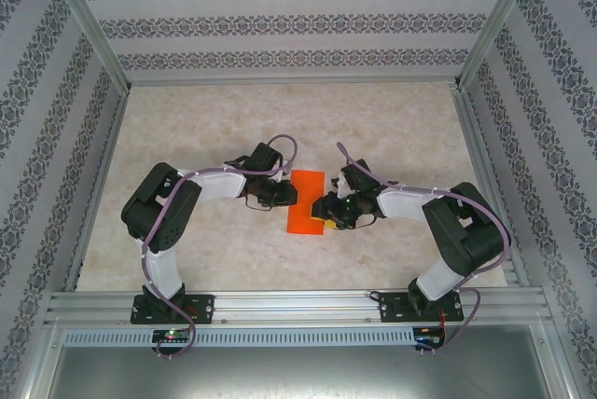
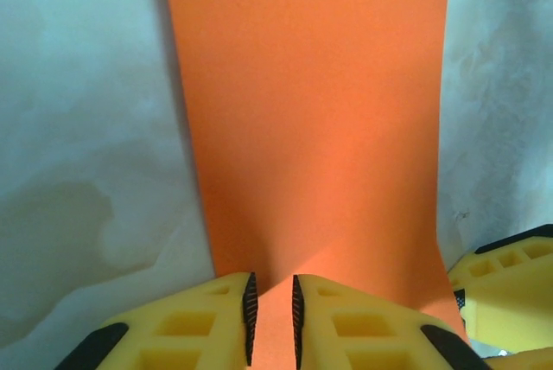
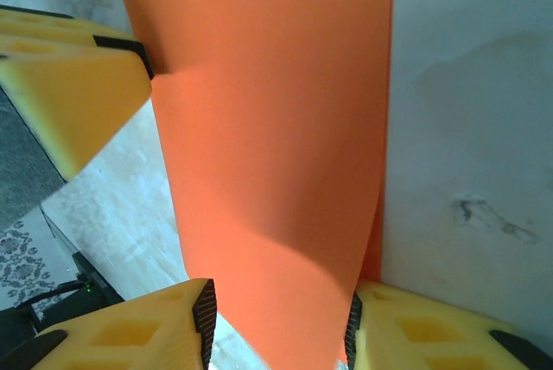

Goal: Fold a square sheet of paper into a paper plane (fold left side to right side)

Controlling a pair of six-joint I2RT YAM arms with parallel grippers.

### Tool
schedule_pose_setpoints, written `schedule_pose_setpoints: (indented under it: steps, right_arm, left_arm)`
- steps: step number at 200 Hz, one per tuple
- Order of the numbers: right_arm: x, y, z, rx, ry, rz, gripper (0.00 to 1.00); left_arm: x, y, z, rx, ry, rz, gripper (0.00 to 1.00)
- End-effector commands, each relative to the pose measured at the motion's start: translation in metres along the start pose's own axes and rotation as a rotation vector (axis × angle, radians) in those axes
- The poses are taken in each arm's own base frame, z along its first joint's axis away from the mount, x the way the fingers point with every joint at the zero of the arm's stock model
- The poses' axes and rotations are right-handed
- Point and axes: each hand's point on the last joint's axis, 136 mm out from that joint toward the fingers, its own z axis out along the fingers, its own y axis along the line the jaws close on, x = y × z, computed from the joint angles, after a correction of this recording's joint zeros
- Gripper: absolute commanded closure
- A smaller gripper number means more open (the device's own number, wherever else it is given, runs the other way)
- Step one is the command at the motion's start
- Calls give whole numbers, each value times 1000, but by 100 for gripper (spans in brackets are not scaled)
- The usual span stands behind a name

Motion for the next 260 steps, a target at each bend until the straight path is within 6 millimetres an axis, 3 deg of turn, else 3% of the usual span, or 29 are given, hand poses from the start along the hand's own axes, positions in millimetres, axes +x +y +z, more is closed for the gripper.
schedule_pose_setpoints:
  steps: [1, 19, 47, 75, 102, 175, 213, 260]
  right_arm:
    - [-9, 12, 1, -61, -12, 8, 55]
    - [-16, 17, 2, -93, -18, 21, 55]
    - [-30, 24, 1, -124, -34, 33, 55]
    - [-43, 27, -2, -138, -44, 43, 55]
    - [-53, 32, -7, -161, -50, 51, 55]
    - [-66, 44, -17, -160, -62, 28, 55]
    - [-67, 42, -17, -154, -59, 31, 55]
    - [-67, 43, -17, -155, -60, 28, 55]
  left_arm:
    - [-3, -13, -15, 18, -63, 58, 70]
    - [-10, -24, -32, 48, -136, 104, 60]
    - [-11, -31, -61, 46, -226, 172, 57]
    - [0, -37, -84, 61, -303, 236, 54]
    - [21, -50, -95, 43, -335, 337, 48]
    - [72, -98, -68, -41, -276, 560, 38]
    - [82, -104, -45, -158, -244, 625, 32]
    - [81, -95, -14, -347, -189, 668, 29]
